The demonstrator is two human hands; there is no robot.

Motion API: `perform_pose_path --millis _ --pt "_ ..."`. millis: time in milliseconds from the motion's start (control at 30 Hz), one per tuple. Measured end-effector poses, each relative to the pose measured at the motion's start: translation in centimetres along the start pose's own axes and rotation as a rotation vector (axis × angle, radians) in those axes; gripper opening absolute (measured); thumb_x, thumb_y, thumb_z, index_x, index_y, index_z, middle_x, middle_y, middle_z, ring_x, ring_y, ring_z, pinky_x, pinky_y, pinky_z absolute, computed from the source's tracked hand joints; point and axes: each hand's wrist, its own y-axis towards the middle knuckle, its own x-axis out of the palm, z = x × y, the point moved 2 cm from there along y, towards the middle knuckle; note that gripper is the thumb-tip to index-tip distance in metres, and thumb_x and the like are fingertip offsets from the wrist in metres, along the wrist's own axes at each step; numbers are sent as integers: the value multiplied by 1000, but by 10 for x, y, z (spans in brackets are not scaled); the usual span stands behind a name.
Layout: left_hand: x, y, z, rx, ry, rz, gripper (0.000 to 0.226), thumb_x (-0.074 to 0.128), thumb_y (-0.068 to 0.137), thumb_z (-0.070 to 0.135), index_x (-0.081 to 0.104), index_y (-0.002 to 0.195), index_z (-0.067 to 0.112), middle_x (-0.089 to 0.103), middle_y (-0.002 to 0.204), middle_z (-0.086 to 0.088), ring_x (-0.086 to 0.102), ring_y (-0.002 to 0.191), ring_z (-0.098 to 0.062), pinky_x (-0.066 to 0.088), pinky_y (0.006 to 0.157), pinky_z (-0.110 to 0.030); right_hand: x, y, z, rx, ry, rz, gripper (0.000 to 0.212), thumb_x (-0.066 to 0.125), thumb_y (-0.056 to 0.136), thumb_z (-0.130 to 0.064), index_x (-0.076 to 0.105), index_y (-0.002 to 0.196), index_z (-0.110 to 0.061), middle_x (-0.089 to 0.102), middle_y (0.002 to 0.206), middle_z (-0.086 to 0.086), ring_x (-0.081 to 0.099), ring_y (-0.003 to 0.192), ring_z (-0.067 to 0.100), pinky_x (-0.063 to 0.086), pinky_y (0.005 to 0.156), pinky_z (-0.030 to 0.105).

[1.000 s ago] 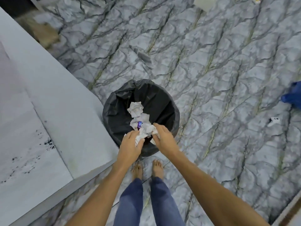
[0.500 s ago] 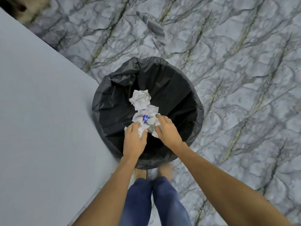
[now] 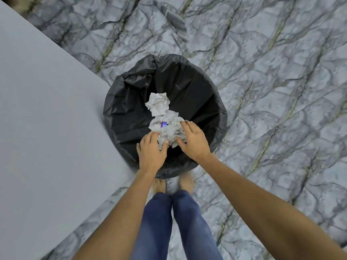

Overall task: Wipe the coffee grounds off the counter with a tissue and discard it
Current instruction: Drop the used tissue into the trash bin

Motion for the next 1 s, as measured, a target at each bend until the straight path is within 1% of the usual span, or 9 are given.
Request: perform_pose_path --millis 233,367,500,633,700,767,867,933,1000 --pt "-59 -37 41 35 94 6 47 54 95 42 49 137 19 45 147 -2 34 140 -28 22 113 -62 -63 -38 -20 -16 -146 -27 65 53 89 -49 37 142 -15 40 147 10 30 138 30 31 108 49" --pt "-102 -63 66 51 95 -1 49 53 97 40 47 140 19 41 151 -3 31 142 -28 19 115 -63 -107 -58 -41 -3 -188 -42 69 48 89 -55 30 146 -20 31 152 6 21 142 27 21 112 49" --pt "-147 -87 89 59 97 12 49 53 96 39 47 140 19 38 152 -3 29 143 -28 18 116 -62 -148 -79 -64 5 -211 -54 70 44 90 -57 25 148 -22 27 154 4 17 143 26 19 114 49" --pt "-184 -109 111 92 118 11 52 51 97 42 44 143 19 36 153 -2 27 143 -28 17 116 -60 -186 -99 -88 -2 -196 -25 71 42 90 -58 26 148 -21 28 154 4 19 143 27 20 113 50" --pt "-216 -128 129 132 104 74 52 51 97 43 44 143 20 36 153 -3 29 143 -28 21 116 -59 -221 -113 -111 -51 -214 38 70 42 90 -57 27 147 -20 30 153 5 21 142 27 21 112 51" --pt "-229 -136 138 147 95 104 52 52 96 43 45 142 20 38 153 -3 31 142 -28 25 115 -55 -236 -117 -123 -77 -221 41 71 43 90 -57 27 147 -19 29 153 6 20 142 28 20 113 51" --pt "-234 -141 142 155 91 103 55 54 95 42 45 144 19 37 154 -5 31 143 -28 25 115 -50 -243 -121 -127 -88 -234 25 71 41 91 -58 26 148 -19 28 154 5 19 142 26 19 113 50" --pt "-253 -151 149 179 74 153 56 54 95 41 45 144 17 38 153 -6 31 143 -29 26 116 -51 -263 -124 -139 -114 -234 69 71 41 91 -58 25 148 -20 28 154 4 20 142 26 20 113 49" --pt "-279 -156 159 210 69 217 55 53 95 41 45 143 15 40 151 -6 34 140 -30 28 115 -51 -288 -123 -158 -156 -233 134 71 43 91 -58 27 148 -19 31 152 6 27 139 28 23 112 49"
